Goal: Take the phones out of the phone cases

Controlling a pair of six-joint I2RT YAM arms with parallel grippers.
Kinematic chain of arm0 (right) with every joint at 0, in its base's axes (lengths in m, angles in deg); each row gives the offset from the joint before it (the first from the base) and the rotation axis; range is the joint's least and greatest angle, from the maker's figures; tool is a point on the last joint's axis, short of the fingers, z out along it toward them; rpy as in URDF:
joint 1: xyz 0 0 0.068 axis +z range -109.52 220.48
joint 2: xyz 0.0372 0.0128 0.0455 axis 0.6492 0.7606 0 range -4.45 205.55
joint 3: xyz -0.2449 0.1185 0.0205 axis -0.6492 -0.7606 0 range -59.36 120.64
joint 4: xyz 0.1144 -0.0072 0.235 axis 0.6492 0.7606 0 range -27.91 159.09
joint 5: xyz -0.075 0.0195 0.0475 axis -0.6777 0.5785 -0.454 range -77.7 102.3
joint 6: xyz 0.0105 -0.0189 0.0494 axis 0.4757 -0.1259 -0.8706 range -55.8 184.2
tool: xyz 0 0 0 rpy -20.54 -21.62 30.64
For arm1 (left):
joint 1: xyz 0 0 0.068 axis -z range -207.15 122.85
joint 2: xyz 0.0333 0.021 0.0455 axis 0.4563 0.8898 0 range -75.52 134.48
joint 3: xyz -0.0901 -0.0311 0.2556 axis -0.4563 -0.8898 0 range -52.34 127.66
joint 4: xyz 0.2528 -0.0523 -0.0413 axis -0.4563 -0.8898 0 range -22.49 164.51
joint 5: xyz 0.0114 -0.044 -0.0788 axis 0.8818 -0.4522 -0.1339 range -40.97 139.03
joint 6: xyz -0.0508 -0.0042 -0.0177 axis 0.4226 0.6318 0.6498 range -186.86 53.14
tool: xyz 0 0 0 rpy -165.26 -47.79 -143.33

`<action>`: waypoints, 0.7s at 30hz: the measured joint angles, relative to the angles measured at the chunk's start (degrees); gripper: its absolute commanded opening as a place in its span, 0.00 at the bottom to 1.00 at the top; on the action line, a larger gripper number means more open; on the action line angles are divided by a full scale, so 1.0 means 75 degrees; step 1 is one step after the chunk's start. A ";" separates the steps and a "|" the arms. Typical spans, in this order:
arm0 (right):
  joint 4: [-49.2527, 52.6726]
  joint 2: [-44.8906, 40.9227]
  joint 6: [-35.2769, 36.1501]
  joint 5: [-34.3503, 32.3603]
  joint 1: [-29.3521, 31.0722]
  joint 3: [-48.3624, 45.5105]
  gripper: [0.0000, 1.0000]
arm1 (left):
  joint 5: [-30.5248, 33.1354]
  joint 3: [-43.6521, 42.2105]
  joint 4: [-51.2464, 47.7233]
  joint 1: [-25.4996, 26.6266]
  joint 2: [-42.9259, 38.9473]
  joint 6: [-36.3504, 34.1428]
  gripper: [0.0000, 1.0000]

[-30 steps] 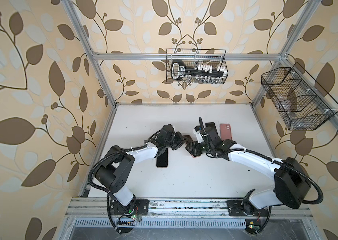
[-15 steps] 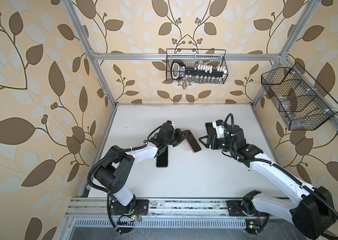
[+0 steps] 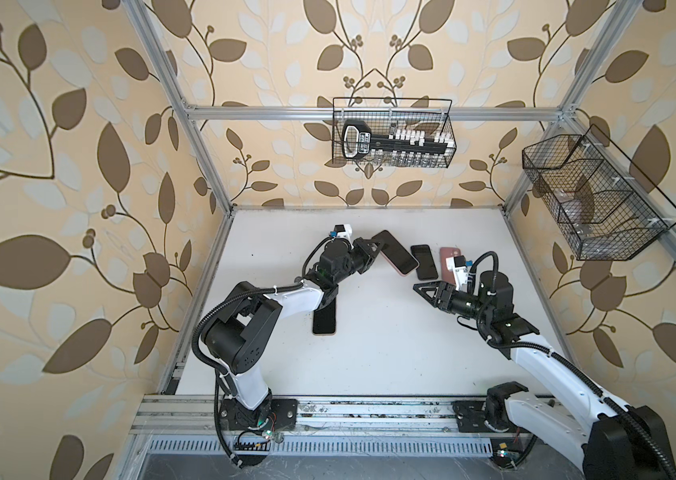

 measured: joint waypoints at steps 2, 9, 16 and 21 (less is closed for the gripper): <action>-0.0490 0.0006 -0.0312 0.0134 0.0000 -0.0134 0.58 | 0.0017 0.0000 0.0006 0.0093 0.0009 0.0067 0.00; -0.1609 0.0146 -0.0950 0.0187 0.0047 -0.0172 0.57 | 0.0114 0.0000 0.0166 0.0274 0.0009 0.0122 0.00; -0.2212 0.0615 -0.1338 0.0044 0.0379 -0.0172 0.56 | 0.0152 0.0000 0.0166 0.0286 0.0006 0.0128 0.00; -0.2576 0.0933 -0.1524 -0.0108 0.0589 -0.0172 0.54 | 0.0154 0.0000 0.0163 0.0326 -0.0023 0.0149 0.00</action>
